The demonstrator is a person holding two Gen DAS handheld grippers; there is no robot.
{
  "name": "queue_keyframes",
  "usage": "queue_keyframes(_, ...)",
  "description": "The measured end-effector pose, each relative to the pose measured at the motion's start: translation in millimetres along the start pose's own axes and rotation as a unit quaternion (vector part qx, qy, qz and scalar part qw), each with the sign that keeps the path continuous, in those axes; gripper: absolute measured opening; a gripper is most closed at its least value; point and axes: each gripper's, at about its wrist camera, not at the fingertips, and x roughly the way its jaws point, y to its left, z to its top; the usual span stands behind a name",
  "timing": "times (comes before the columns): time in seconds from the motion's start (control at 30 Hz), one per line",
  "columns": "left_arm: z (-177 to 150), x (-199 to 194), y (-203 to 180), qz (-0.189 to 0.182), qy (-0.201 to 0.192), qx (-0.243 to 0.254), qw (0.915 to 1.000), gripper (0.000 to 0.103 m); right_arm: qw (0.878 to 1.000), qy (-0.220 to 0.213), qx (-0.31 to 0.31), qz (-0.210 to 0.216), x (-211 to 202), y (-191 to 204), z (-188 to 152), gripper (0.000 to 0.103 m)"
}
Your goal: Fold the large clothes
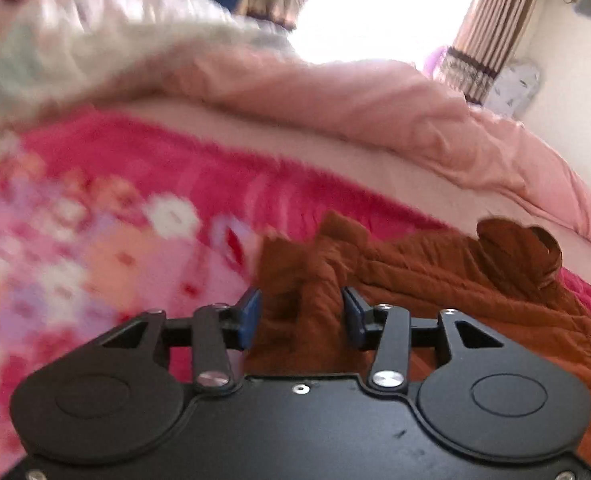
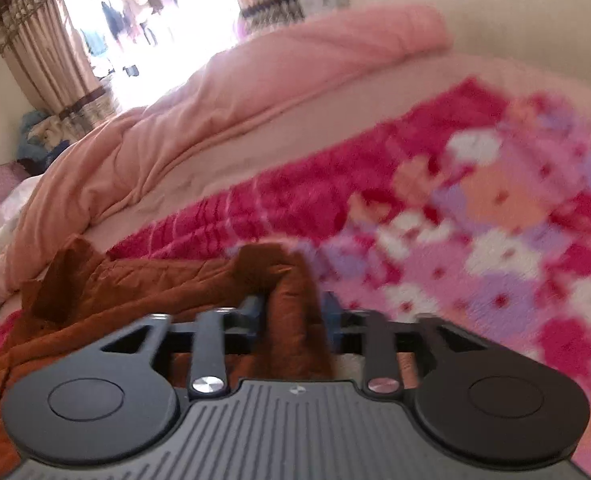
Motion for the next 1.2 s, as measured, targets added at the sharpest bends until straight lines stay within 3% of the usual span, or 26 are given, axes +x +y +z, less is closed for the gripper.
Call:
queue_keyframes(0.07,-0.3,-31.4,-5.7,-0.010,-0.023,0.011,0.9996,0.045,0.999,-0.035,-0.015,-0.001,-30.4,5.1,0.4,0.055)
queue_keyframes(0.17,-16.1,-72.7,-24.3,-0.040,-0.053,0.046,0.9968,0.048,0.996,-0.052,-0.046,0.060,-74.7,17.3,-12.8,0.055)
queue_keyframes(0.23,-33.2,-84.9,-36.9,-0.062,-0.058,0.071,0.9938,0.049,0.993,-0.055,-0.072,0.078,-92.8,28.2,-29.4,0.054)
queue_keyframes(0.4,-70.8,-46.4,-37.5,-0.023,0.010,0.091,0.9955,0.049,0.995,-0.016,-0.096,0.035,-80.0,31.7,-65.9,0.042)
queue_keyframes(0.47,-85.3,-33.4,-28.2,-0.020,0.016,0.088,0.9958,0.047,0.996,-0.015,-0.091,0.009,-67.2,21.4,-74.0,0.030)
queue_keyframes(0.53,-92.6,-30.1,-30.1,-0.016,0.007,0.092,0.9956,0.046,0.996,-0.004,-0.092,0.008,-57.2,12.8,-78.2,0.028)
queue_keyframes(0.7,-79.7,-35.2,-36.8,0.000,0.012,0.075,0.9971,0.044,0.997,-0.002,-0.077,0.008,-59.6,8.4,-77.1,0.028)
queue_keyframes(0.77,-64.3,-46.9,-45.7,-0.014,-0.009,0.074,0.9971,0.044,0.997,-0.005,-0.073,0.000,-67.0,13.5,-68.9,0.029)
queue_keyframes(0.87,-39.1,-53.7,-67.3,-0.030,-0.051,0.086,0.9945,0.048,0.994,-0.046,-0.101,0.010,-76.2,33.5,-50.8,0.036)
queue_keyframes(0.93,-22.0,-42.1,-75.0,-0.032,-0.053,0.081,0.9948,0.048,0.993,-0.053,-0.106,0.015,-69.0,47.8,-34.4,0.037)
queue_keyframes(1.03,-5.7,-9.2,-73.8,-0.009,-0.022,0.064,0.9977,0.048,0.994,-0.040,-0.103,0.007,-38.6,57.1,-13.5,0.037)
queue_keyframes(1.13,-9.7,26.8,-66.1,0.027,0.026,0.065,0.9972,0.048,0.995,-0.005,-0.095,-0.015,-3.5,52.0,-7.5,0.037)
queue_keyframes(1.2,-21.1,49.4,-51.9,0.028,0.054,0.051,0.9969,0.050,0.995,0.017,-0.095,-0.027,15.5,45.8,-11.7,0.036)
